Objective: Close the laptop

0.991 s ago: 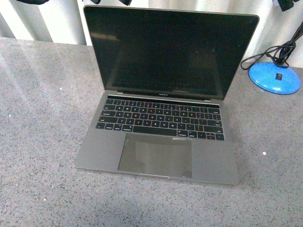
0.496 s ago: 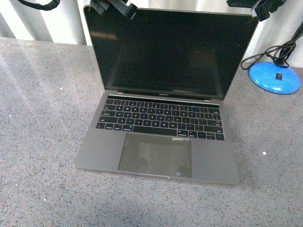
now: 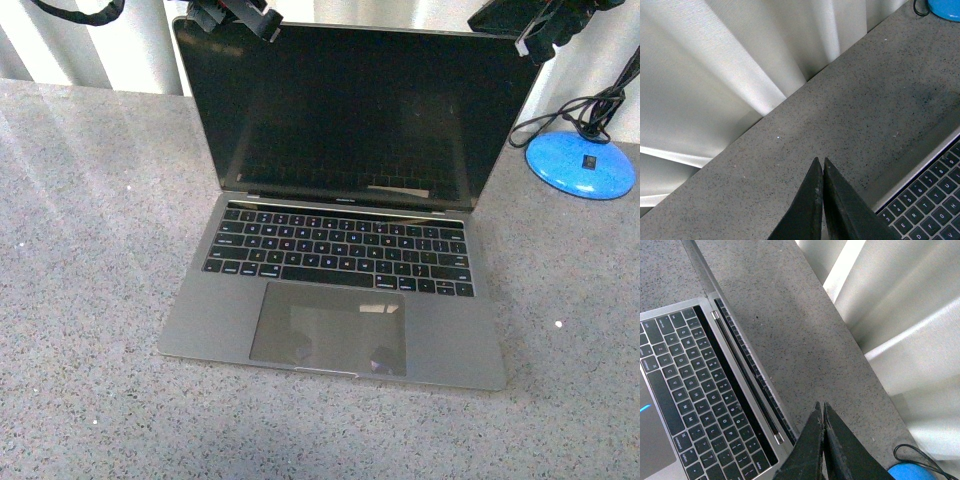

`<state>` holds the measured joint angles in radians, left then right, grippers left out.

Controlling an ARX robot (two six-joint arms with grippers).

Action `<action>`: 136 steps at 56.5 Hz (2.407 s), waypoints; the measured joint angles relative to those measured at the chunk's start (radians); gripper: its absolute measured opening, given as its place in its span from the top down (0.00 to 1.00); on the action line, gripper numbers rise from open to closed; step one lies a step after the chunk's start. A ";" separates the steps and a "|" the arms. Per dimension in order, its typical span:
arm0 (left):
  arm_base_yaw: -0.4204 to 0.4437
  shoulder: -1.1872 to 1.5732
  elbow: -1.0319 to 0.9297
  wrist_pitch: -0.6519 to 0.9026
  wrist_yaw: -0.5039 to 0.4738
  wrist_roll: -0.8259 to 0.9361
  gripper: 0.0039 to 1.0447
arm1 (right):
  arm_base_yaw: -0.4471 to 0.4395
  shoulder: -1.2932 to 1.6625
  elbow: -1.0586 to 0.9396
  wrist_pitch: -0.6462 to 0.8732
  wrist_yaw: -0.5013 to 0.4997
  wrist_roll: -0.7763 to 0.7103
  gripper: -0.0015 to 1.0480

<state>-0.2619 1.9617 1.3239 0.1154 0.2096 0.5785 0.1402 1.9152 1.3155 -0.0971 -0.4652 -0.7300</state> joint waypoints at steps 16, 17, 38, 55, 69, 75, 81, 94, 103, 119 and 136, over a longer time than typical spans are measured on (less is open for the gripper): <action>-0.008 -0.035 -0.061 -0.001 0.002 -0.001 0.97 | -0.004 -0.019 -0.059 0.019 0.000 0.000 0.99; -0.009 -0.039 -0.067 -0.001 0.002 -0.002 0.97 | -0.004 -0.023 -0.064 0.022 0.000 0.000 0.99; -0.027 -0.079 -0.173 -0.002 0.016 -0.003 0.97 | 0.022 -0.091 -0.203 0.067 0.000 0.038 0.99; -0.031 -0.100 -0.223 0.005 0.035 -0.009 0.97 | 0.037 -0.145 -0.316 0.103 -0.005 0.072 0.99; -0.042 -0.100 -0.256 0.014 0.038 -0.012 0.97 | 0.041 -0.175 -0.393 0.124 -0.013 0.083 0.99; -0.045 -0.101 -0.275 0.016 0.049 -0.016 0.97 | 0.043 -0.187 -0.422 0.132 -0.016 0.089 0.99; -0.049 -0.105 -0.296 0.022 0.056 -0.024 0.97 | 0.043 -0.192 -0.443 0.138 -0.027 0.100 0.99; -0.055 -0.123 -0.333 0.020 0.068 -0.039 0.97 | 0.037 -0.189 -0.465 0.160 -0.041 0.118 0.99; -0.060 -0.130 -0.350 0.007 0.087 -0.050 0.97 | 0.035 -0.180 -0.483 0.179 -0.042 0.129 0.99; -0.085 -0.136 -0.388 0.009 0.108 -0.069 0.97 | 0.035 -0.173 -0.523 0.207 -0.048 0.148 0.99; -0.094 -0.136 -0.423 0.036 0.110 -0.095 0.97 | 0.037 -0.167 -0.540 0.218 -0.051 0.152 0.99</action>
<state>-0.3557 1.8259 0.9005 0.1516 0.3195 0.4839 0.1776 1.7485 0.7753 0.1211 -0.5167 -0.5781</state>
